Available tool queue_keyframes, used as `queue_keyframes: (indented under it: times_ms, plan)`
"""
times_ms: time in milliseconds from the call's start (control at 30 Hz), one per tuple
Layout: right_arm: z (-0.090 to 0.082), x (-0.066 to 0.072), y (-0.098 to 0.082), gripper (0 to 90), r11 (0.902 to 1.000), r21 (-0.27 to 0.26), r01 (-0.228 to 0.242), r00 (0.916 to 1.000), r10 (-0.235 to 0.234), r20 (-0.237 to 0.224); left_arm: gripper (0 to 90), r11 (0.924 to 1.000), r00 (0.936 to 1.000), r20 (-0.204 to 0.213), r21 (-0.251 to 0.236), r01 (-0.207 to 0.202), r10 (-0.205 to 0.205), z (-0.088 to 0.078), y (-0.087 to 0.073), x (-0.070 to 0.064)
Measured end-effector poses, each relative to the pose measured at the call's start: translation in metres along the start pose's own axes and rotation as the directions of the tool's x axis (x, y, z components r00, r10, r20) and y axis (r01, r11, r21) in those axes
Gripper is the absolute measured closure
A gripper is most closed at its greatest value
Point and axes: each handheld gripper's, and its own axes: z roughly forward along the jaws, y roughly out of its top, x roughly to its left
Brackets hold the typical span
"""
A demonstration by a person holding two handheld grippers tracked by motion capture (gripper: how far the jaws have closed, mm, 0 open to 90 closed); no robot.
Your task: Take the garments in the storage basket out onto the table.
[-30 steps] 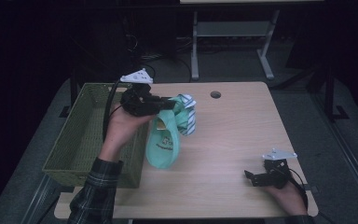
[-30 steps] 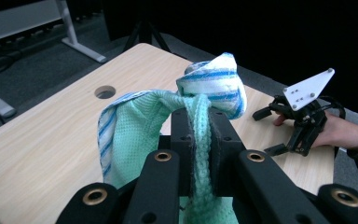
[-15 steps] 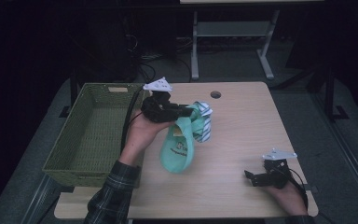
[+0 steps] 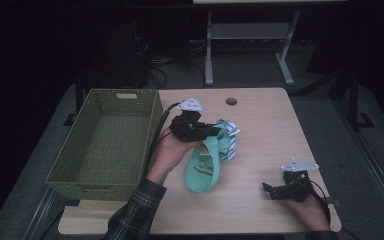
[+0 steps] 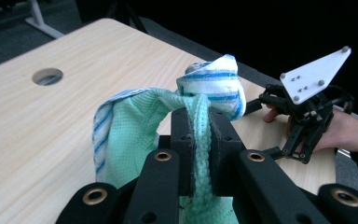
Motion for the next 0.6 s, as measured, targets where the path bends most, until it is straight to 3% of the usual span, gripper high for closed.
queue_keyframes:
  times_ms: [233, 600]
  plan:
    - [0.000, 0.000, 0.000, 1.0, 1.0000, 0.000, 0.002, 1.0000, -0.002, 0.001, 81.7, 0.9993, 1.0000, -0.003, 0.038, 0.004, -0.004, 0.032, -0.016, 0.000]
    - [0.000, 0.000, 0.000, 1.0, 1.0000, 0.001, 0.002, 1.0000, -0.002, 0.001, 81.5, 0.9958, 1.0000, -0.008, 0.091, -0.001, 0.002, 0.063, -0.037, 0.004]
